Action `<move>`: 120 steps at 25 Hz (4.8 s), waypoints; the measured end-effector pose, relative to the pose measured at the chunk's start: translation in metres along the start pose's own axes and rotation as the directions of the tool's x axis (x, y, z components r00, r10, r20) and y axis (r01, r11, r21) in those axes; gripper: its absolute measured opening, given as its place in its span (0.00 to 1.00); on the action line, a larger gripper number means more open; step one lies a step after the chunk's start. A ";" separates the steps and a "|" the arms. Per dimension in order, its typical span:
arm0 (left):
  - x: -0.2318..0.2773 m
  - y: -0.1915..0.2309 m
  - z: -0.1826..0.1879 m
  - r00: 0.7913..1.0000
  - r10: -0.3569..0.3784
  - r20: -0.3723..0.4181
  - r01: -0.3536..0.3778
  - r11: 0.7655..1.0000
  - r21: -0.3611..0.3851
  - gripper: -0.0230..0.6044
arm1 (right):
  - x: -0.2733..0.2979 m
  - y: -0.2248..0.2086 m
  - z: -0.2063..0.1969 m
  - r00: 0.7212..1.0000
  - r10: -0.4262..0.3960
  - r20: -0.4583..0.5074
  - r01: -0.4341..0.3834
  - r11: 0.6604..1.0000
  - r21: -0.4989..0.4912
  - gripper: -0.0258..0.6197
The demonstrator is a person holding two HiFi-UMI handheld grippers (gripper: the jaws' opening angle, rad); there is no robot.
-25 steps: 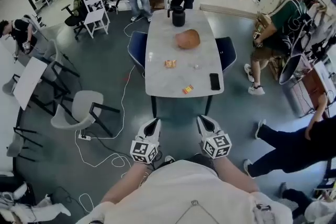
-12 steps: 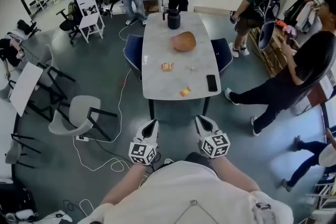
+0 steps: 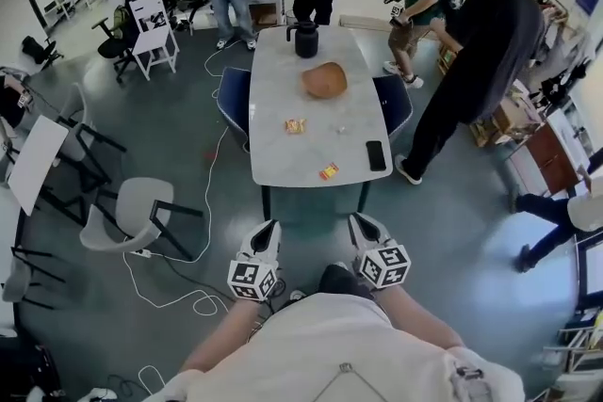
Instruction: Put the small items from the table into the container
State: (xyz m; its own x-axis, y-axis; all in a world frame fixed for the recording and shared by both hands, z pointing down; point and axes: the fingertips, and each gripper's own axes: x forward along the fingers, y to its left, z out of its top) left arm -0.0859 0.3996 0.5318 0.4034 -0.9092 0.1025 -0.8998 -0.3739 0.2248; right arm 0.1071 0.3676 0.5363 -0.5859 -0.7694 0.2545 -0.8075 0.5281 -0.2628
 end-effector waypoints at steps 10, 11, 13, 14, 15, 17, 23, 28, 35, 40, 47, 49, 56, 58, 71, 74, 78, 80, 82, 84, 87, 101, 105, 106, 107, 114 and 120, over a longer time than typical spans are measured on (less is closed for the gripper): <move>0.025 0.034 0.008 1.000 0.014 0.000 -0.014 1.000 -0.020 0.04 | 0.036 -0.012 0.007 0.999 -0.023 -0.023 0.024 1.000 0.005 0.08; 0.028 0.039 0.007 1.000 0.021 -0.001 -0.021 1.000 -0.022 0.04 | 0.042 -0.013 0.008 1.000 -0.017 -0.024 0.017 1.000 0.004 0.08; 0.036 0.049 0.005 0.999 0.038 -0.005 -0.038 0.999 -0.028 0.04 | 0.054 -0.016 0.008 1.000 -0.006 -0.027 0.006 1.000 0.006 0.08; 0.042 0.053 0.004 0.999 0.046 -0.007 -0.046 0.998 -0.031 0.04 | 0.060 -0.019 0.007 1.000 -0.002 -0.030 0.002 1.000 0.009 0.08; 0.048 0.057 0.003 0.999 0.052 -0.009 -0.052 0.998 -0.033 0.04 | 0.066 -0.024 0.007 0.999 0.001 -0.032 0.000 1.000 0.014 0.08; 0.063 0.064 0.003 0.998 0.063 -0.018 -0.063 0.998 -0.029 0.04 | 0.081 -0.036 0.007 0.999 0.004 -0.038 -0.003 0.999 0.033 0.08; 0.123 0.085 0.004 0.996 0.077 -0.055 -0.077 0.997 -0.011 0.04 | 0.139 -0.079 0.017 0.999 0.019 -0.040 -0.015 0.995 0.096 0.08; 0.207 0.112 0.020 0.991 0.110 -0.079 -0.110 0.994 0.004 0.04 | 0.207 -0.131 0.043 0.997 0.055 -0.054 -0.049 0.992 0.120 0.08; 0.313 0.158 0.057 0.977 0.186 -0.100 -0.185 0.983 0.017 0.04 | 0.317 -0.213 0.111 0.993 0.113 -0.043 -0.107 0.986 0.126 0.09; 0.336 0.188 0.068 0.951 0.290 -0.110 -0.290 0.957 0.014 0.04 | 0.374 -0.250 0.130 0.986 0.148 -0.073 -0.139 0.983 0.123 0.09; 0.383 0.215 0.077 0.966 0.224 -0.130 -0.223 0.975 0.024 0.04 | 0.435 -0.254 0.145 0.988 0.125 -0.089 -0.114 0.986 0.126 0.09; 0.390 0.222 0.079 0.972 0.188 -0.138 -0.185 0.982 0.037 0.04 | 0.440 -0.242 0.147 0.990 0.110 -0.085 -0.098 0.985 0.140 0.09; 0.421 0.250 0.082 0.978 0.149 -0.148 -0.146 0.989 0.030 0.04 | 0.458 -0.220 0.132 0.980 0.114 -0.163 -0.095 0.988 0.124 0.09; 0.424 0.254 0.082 0.978 0.144 -0.149 -0.140 0.990 0.031 0.04 | 0.464 -0.222 0.127 0.977 0.109 -0.184 -0.088 0.989 0.122 0.10; 0.384 0.286 0.055 0.949 0.246 -0.198 -0.254 0.967 -0.018 0.04 | 0.518 -0.204 0.001 0.852 0.187 -0.490 -0.156 0.982 0.104 0.25; 0.364 0.294 0.044 0.932 0.287 -0.222 -0.300 0.954 -0.026 0.04 | 0.534 -0.200 -0.039 0.805 0.191 -0.562 -0.173 0.981 0.086 0.27; 0.334 0.300 0.027 0.902 0.344 -0.262 -0.367 0.929 -0.042 0.04 | 0.548 -0.202 -0.089 0.752 0.170 -0.637 -0.168 0.984 0.064 0.31; 0.317 0.302 0.019 0.884 0.374 -0.282 -0.402 0.915 -0.047 0.04 | 0.555 -0.206 -0.111 0.739 0.145 -0.657 -0.153 0.987 0.046 0.32; 0.301 0.302 0.011 0.867 0.397 -0.299 -0.431 0.901 -0.052 0.04 | 0.561 -0.212 -0.131 0.728 0.114 -0.676 -0.132 0.991 0.026 0.32; 0.288 0.302 0.006 0.855 0.415 -0.311 -0.452 0.890 -0.057 0.04 | 0.567 -0.220 -0.147 0.716 0.084 -0.693 -0.104 0.995 0.013 0.32; 0.265 0.301 0.003 0.834 0.446 -0.327 -0.489 0.870 -0.061 0.04 | 0.572 -0.221 -0.159 0.706 0.056 -0.706 -0.065 0.998 0.013 0.24; 0.265 0.299 0.045 0.884 0.425 -0.196 -0.443 0.895 -0.055 0.04 | 0.552 -0.192 -0.047 0.852 0.055 -0.520 -0.064 0.998 0.000 0.11; 0.279 0.284 0.060 0.910 0.382 -0.162 -0.394 0.918 -0.051 0.04 | 0.522 -0.197 0.001 0.894 0.040 -0.446 -0.039 0.999 0.012 0.11; 0.287 0.284 0.064 0.919 0.364 -0.150 -0.375 0.926 -0.048 0.04 | 0.519 -0.202 0.015 0.907 0.027 -0.420 -0.023 1.000 0.014 0.11; 0.297 0.284 0.068 0.929 0.343 -0.138 -0.352 0.935 -0.044 0.04 | 0.516 -0.208 0.029 0.919 0.010 -0.393 -0.005 1.000 0.015 0.11; 0.344 0.273 0.089 0.971 0.222 -0.091 -0.224 0.974 -0.017 0.04 | 0.477 -0.224 0.103 0.965 -0.051 -0.256 0.061 0.998 0.029 0.11; 0.385 0.252 0.105 0.990 0.121 -0.070 -0.120 0.993 0.011 0.04 | 0.442 -0.230 0.137 0.981 -0.083 -0.177 0.092 0.995 0.045 0.11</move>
State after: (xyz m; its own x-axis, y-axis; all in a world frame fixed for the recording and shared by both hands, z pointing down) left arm -0.1750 -0.0642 0.5260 0.3022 -0.9328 0.1963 -0.9437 -0.2637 0.2000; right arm 0.0438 -0.1429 0.5822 -0.5197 -0.7345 0.4364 -0.8542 0.4381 -0.2798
